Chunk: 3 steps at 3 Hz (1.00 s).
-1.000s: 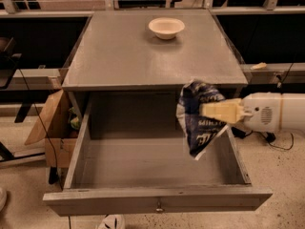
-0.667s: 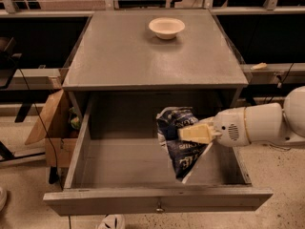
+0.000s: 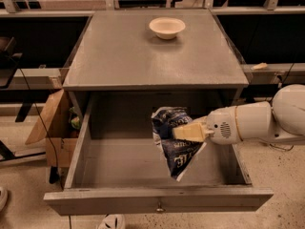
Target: Place blue chip bag into top drawer
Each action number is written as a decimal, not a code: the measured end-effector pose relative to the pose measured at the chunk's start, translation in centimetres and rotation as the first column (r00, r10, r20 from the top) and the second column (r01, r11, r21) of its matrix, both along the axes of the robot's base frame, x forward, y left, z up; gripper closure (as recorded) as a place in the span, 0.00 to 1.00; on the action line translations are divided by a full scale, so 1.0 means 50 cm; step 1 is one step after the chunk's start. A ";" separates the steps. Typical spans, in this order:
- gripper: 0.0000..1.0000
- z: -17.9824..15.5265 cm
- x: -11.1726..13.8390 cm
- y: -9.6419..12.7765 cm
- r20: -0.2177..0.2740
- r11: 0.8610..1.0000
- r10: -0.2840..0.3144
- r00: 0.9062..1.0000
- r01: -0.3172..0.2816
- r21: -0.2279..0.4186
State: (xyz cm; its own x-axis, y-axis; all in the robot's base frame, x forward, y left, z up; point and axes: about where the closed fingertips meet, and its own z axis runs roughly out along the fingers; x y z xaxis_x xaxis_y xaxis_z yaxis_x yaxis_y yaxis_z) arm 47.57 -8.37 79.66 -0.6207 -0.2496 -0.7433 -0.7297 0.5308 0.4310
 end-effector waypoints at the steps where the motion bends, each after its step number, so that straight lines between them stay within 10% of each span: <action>1: 1.00 -0.018 0.053 0.037 -0.014 0.999 -0.036 0.999 0.036 0.018; 3: 0.82 -0.089 0.166 0.090 -0.048 0.989 -0.148 0.988 0.146 -0.034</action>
Offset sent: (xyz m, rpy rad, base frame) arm 0.1003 0.0435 -0.0360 -0.0193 0.0322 -0.1740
